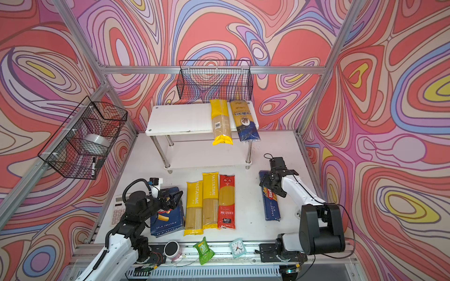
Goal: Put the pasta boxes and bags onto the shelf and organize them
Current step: 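Lower the open right gripper around the Barilla box's end nearest the robot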
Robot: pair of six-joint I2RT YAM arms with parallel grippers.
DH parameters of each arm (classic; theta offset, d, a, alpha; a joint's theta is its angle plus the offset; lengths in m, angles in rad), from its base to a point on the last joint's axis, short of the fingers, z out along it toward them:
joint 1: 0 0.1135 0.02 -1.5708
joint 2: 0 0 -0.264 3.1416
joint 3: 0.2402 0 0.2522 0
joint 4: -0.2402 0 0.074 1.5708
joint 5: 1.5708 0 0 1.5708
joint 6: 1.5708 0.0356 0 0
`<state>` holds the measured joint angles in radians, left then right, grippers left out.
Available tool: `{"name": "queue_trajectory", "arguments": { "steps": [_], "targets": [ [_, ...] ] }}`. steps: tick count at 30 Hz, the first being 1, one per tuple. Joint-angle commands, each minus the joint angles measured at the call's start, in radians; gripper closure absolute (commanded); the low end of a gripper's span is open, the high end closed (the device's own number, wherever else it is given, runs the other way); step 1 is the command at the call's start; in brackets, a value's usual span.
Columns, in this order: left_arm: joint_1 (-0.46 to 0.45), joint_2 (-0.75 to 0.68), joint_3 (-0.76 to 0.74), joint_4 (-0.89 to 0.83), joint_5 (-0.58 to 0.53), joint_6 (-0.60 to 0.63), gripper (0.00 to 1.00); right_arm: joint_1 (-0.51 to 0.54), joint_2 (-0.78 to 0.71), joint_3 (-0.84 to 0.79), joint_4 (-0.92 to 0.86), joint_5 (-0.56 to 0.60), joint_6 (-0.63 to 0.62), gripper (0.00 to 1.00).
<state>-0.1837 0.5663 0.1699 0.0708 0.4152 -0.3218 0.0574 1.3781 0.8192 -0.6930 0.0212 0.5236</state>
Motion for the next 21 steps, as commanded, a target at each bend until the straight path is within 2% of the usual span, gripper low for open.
{"name": "queue_trajectory", "arguments": {
  "steps": [1,9,12,15,17,19,21],
  "targets": [
    [-0.004,-0.003,0.015,-0.002,0.001,0.01,0.0,0.048,-0.026,-0.049,-0.028,-0.046,0.041,0.02],
    [-0.005,-0.008,0.013,-0.003,0.004,0.012,0.0,0.11,-0.043,-0.104,-0.048,0.015,0.078,0.02],
    [-0.005,-0.006,0.015,-0.003,0.004,0.012,0.0,0.166,-0.032,-0.108,-0.066,0.067,0.127,0.07],
    [-0.004,-0.002,0.015,-0.001,0.006,0.012,0.0,0.27,-0.014,-0.088,-0.105,0.146,0.185,0.07],
    [-0.005,0.002,0.015,0.003,0.01,0.013,0.0,0.328,-0.024,-0.079,-0.1,0.15,0.216,0.06],
    [-0.005,0.009,0.016,0.005,0.013,0.013,0.0,0.346,-0.038,-0.081,-0.09,0.129,0.237,0.05],
    [-0.005,0.014,0.018,0.007,0.018,0.015,0.0,0.346,-0.054,-0.077,-0.122,0.176,0.248,0.04]
  ]
}}
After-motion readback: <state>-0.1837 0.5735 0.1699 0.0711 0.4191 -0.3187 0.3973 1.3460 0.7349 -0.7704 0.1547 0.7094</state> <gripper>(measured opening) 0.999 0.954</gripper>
